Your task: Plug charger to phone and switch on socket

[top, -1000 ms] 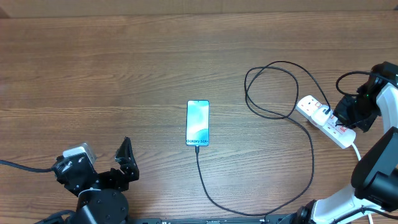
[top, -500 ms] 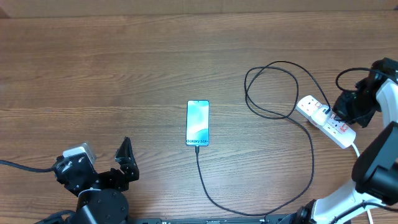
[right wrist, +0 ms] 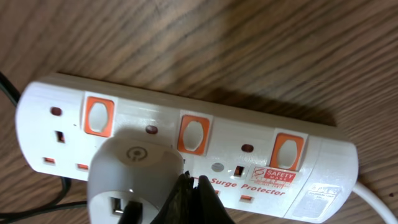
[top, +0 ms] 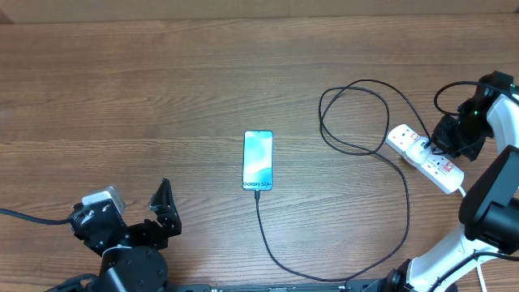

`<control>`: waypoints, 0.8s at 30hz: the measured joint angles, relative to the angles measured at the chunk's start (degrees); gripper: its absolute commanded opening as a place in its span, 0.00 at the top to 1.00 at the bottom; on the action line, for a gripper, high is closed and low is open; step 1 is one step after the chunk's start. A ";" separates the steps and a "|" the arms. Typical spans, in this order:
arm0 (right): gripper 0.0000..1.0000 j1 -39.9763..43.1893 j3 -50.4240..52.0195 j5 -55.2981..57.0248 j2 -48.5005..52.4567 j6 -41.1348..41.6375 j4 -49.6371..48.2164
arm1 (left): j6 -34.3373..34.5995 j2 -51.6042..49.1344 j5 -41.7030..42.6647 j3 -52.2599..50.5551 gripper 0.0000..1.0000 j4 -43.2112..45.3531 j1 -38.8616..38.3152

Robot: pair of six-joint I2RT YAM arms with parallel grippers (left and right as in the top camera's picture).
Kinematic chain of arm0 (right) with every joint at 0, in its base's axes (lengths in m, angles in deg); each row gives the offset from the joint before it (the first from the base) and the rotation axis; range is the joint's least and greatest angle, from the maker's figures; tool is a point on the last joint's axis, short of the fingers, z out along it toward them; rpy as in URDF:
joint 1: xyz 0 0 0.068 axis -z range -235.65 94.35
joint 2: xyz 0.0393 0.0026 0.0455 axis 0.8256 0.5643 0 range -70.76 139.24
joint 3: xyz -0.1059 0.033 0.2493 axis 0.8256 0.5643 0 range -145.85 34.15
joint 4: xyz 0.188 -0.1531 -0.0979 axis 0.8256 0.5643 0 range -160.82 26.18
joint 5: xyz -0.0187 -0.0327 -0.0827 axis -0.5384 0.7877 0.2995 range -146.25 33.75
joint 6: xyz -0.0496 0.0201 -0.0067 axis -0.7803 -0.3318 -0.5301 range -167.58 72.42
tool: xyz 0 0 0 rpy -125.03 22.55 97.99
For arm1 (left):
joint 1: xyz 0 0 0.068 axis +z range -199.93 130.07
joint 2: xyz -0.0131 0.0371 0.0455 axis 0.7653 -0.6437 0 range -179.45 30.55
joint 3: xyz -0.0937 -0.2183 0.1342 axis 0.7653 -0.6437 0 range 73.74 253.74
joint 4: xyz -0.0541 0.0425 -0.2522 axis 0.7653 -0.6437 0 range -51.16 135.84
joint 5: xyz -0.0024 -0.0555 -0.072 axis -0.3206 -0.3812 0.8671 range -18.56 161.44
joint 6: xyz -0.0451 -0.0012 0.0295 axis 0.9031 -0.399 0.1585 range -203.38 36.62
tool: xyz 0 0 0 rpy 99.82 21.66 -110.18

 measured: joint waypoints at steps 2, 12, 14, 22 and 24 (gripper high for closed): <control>0.96 0.00 -0.68 0.00 0.02 -0.13 -0.04 | 0.00 0.00 0.00 0.02 0.00 0.00 0.00; 0.96 0.04 -2.01 0.52 4.04 -0.20 0.11 | 0.00 0.00 0.00 0.00 0.00 -0.02 0.00; 0.96 0.04 -2.01 0.55 4.50 -0.20 0.11 | 0.00 0.00 0.00 0.00 0.00 -0.04 0.00; 0.96 0.07 -2.01 0.31 4.50 -0.96 -0.09 | 0.00 0.00 0.92 0.02 0.00 -0.04 0.00; 0.96 0.07 -2.01 0.22 4.68 -1.22 -0.07 | 0.00 0.00 1.99 0.02 0.00 -0.04 0.00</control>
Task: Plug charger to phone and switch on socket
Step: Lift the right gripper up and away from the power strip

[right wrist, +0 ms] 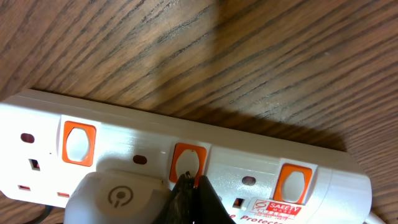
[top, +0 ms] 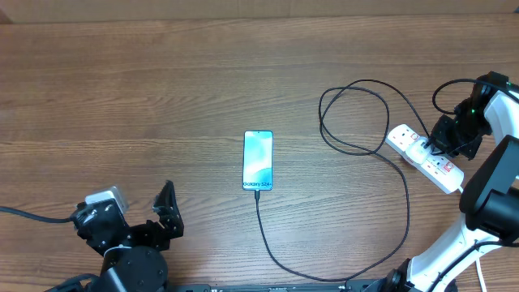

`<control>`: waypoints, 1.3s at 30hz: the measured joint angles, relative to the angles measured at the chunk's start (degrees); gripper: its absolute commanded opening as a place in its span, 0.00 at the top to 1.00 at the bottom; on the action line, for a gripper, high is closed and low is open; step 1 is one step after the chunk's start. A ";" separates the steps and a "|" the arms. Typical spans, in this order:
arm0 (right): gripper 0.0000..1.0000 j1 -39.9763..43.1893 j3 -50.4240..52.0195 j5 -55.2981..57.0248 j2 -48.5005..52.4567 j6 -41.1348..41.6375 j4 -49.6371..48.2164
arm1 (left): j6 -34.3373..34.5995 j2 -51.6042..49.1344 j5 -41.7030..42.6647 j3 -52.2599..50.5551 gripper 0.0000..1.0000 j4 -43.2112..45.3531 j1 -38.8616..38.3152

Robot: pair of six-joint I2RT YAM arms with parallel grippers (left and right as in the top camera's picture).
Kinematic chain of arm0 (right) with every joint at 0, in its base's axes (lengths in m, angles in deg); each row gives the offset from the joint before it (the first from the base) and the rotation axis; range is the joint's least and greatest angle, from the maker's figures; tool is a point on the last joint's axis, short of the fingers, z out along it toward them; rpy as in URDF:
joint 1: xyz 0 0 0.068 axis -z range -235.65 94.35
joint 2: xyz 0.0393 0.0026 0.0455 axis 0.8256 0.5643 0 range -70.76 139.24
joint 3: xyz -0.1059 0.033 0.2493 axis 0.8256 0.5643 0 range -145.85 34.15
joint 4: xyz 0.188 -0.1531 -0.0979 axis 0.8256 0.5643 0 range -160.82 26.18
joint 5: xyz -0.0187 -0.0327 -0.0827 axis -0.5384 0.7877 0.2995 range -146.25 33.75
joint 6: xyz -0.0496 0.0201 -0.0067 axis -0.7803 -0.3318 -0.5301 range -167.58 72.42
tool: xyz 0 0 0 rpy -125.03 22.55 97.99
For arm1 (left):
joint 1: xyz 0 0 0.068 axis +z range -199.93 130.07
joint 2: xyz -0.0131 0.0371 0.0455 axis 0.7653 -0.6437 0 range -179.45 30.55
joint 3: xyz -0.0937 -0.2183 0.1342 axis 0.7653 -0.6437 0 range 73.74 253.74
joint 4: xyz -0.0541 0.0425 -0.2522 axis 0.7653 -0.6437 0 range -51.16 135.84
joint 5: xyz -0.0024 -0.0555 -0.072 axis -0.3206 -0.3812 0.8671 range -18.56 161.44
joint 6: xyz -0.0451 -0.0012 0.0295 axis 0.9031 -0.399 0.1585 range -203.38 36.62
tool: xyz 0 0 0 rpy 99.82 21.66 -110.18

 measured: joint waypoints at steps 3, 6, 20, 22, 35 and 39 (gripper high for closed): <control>0.96 -0.02 -0.55 -0.04 0.55 -0.04 0.79 | 0.00 0.00 3.28 -0.02 0.00 -0.02 0.00; 0.96 -0.52 -1.14 0.81 1.49 0.24 1.66 | 0.00 0.00 6.51 0.00 0.00 -0.02 0.00; 0.96 -2.51 -10.43 6.49 4.57 5.73 15.63 | 0.00 0.00 14.64 -0.02 0.00 -0.44 0.00; 0.96 -2.08 -15.54 6.49 4.09 6.10 18.86 | 0.00 0.00 14.84 -0.02 0.01 -0.63 0.00; 0.00 -3.93 -26.23 4.76 -27.02 6.95 29.05 | 0.00 0.00 15.23 -0.02 0.00 -2.27 0.00; 0.00 -4.02 -26.25 -0.07 -36.09 6.71 30.12 | 0.00 0.00 15.23 -0.02 0.00 -2.36 0.00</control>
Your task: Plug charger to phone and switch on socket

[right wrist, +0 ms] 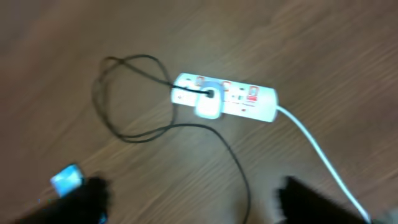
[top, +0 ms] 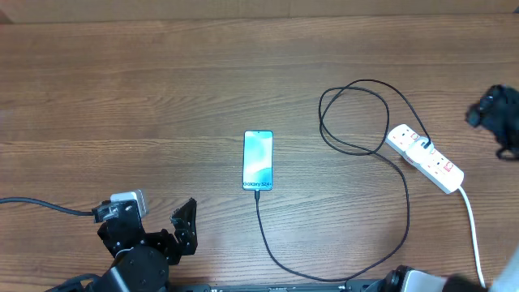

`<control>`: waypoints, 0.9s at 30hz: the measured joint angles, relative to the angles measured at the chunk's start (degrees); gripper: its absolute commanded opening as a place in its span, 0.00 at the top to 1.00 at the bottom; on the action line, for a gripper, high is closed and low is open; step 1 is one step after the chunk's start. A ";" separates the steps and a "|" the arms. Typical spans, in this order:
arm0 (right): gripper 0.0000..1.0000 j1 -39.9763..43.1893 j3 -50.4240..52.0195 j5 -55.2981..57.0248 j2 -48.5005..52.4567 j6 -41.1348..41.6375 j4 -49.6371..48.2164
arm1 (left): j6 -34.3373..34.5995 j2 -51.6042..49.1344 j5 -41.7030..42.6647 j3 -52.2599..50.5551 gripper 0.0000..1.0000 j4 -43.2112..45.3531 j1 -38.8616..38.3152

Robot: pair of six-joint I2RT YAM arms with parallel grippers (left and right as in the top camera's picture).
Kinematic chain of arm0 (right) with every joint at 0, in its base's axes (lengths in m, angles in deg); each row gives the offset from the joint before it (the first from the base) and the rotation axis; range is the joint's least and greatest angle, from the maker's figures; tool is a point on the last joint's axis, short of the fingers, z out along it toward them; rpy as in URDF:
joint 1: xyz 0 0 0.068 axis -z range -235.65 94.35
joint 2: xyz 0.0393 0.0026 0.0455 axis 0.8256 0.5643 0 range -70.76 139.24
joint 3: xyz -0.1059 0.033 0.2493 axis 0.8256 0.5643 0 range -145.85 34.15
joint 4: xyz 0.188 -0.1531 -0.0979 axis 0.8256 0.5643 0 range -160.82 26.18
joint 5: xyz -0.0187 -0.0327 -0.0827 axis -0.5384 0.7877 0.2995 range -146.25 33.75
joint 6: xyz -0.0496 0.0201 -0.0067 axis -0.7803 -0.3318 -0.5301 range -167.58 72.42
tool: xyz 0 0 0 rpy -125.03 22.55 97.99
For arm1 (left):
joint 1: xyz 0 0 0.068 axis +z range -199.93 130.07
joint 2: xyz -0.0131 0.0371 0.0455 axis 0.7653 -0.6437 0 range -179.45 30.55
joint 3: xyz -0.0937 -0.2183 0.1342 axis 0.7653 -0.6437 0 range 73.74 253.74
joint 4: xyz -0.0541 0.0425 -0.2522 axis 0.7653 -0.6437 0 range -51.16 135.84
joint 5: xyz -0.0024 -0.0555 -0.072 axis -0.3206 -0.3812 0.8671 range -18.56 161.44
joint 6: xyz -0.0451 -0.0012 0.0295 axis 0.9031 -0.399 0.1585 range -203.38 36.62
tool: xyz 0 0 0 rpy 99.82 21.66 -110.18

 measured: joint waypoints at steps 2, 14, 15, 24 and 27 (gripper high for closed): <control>0.00 0.00 0.00 -2.51 -4.04 0.22 0.02 | 0.00 0.00 0.02 0.00 0.00 0.00 0.00; 0.00 -2.08 0.00 -6.54 -19.85 0.17 0.07 | 0.00 0.00 0.02 0.02 0.00 0.00 0.00; 0.00 -2.56 0.00 -6.62 -20.55 -0.07 0.07 | 0.00 0.00 0.02 0.00 0.00 0.00 0.00; 0.00 -3.17 5.73 -9.07 -28.72 -4.59 -2.27 | 0.00 0.00 0.00 0.02 0.00 0.00 0.00; 0.00 -3.17 12.98 -9.79 -34.05 -5.49 -7.50 | 0.00 0.00 0.04 0.00 0.00 0.00 0.00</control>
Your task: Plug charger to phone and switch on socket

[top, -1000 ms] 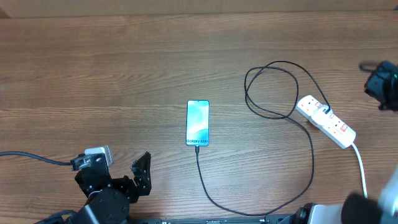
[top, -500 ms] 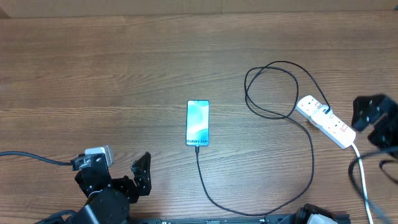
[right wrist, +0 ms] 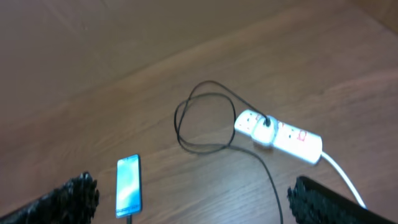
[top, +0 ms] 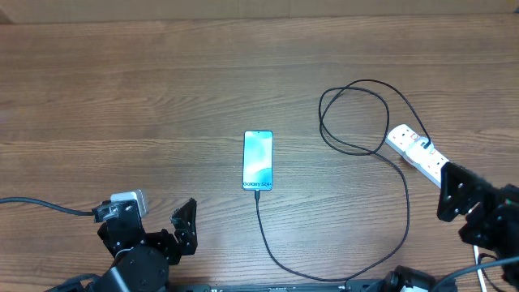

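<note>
The phone point(top: 258, 160) lies face up mid-table with its screen lit, also in the right wrist view point(right wrist: 129, 185). A black cable point(top: 405, 211) runs from its near end in a loop to the white charger plug point(right wrist: 264, 134) in the white power strip point(top: 409, 142) point(right wrist: 298, 140). My right gripper point(top: 446, 195) point(right wrist: 199, 214) hovers open at the front right, away from the strip, and hides the strip's near end from overhead. Near the front left edge sits my left gripper point(top: 185, 225), holding nothing and far from the phone.
The strip's white mains lead point(right wrist: 342, 177) trails toward the front right. The left arm's own black cable point(top: 40, 204) crosses the front left of the wooden table point(top: 122, 81).
My right gripper has moved from the far right edge of the table to the front right, farther back from the strip, and the phone now shows in its wrist view. The left arm is unchanged.
My right gripper was shut with its tips down at the strip beside the charger plug. Then its tips rested on the middle orange switch. Then it was open and high away from the strip, and the left arm had shifted rightward. Now the right gripper sits front right.
</note>
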`<control>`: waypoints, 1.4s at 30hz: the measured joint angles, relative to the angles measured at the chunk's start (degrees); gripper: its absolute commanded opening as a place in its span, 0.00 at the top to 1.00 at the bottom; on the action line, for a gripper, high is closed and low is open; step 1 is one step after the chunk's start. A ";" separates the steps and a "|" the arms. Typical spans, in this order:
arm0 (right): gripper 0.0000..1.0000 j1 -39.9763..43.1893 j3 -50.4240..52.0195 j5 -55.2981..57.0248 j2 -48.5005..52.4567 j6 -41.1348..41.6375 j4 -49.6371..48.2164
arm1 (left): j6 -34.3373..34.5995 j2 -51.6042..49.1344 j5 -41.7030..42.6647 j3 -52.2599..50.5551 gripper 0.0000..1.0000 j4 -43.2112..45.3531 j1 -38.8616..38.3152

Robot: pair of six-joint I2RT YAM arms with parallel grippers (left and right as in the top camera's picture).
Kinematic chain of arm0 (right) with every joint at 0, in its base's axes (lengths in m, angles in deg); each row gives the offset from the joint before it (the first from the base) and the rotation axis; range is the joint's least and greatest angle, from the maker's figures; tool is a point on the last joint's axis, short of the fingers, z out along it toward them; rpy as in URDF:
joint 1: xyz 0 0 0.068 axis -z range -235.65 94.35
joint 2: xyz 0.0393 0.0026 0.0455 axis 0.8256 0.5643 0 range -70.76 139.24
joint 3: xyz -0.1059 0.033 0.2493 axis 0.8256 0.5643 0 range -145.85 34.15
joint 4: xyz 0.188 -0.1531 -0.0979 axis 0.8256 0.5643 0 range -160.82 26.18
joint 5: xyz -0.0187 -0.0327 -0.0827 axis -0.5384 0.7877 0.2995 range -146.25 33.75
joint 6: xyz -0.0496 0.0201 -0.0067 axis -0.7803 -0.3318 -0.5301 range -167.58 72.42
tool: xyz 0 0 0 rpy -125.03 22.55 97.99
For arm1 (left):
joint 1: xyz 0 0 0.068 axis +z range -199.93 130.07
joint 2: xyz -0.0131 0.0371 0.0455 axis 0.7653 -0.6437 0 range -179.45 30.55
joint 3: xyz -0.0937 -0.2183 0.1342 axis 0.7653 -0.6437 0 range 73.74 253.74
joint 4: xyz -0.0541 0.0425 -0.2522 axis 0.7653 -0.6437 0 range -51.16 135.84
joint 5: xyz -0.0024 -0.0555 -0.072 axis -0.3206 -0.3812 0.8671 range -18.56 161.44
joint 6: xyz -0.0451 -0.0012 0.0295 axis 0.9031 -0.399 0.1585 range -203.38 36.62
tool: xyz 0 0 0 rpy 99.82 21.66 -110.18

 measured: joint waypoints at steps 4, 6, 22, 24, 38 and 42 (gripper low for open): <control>0.00 -0.33 12.94 -2.05 -7.61 -0.85 -10.05 | 0.00 0.00 0.09 0.02 0.01 0.00 0.00; 0.00 -1.81 21.33 -3.50 -11.80 -0.96 -18.40 | 0.00 0.00 0.15 0.00 0.00 -0.09 0.00; 0.00 -17.77 85.59 -5.49 -44.74 5.14 -86.71 | 0.00 0.00 0.15 -0.11 0.01 -0.02 0.00; 0.00 -17.79 90.16 -4.59 -45.99 5.42 -90.27 | 0.00 0.00 0.17 -0.11 0.01 -0.02 0.00; 0.00 -17.99 98.44 10.45 -46.16 11.87 -84.61 | 0.00 0.00 0.17 -0.11 0.00 -0.02 0.00; 0.00 -18.01 98.44 11.67 -46.16 10.97 -84.48 | 0.00 0.00 0.17 -0.11 0.00 -0.02 0.00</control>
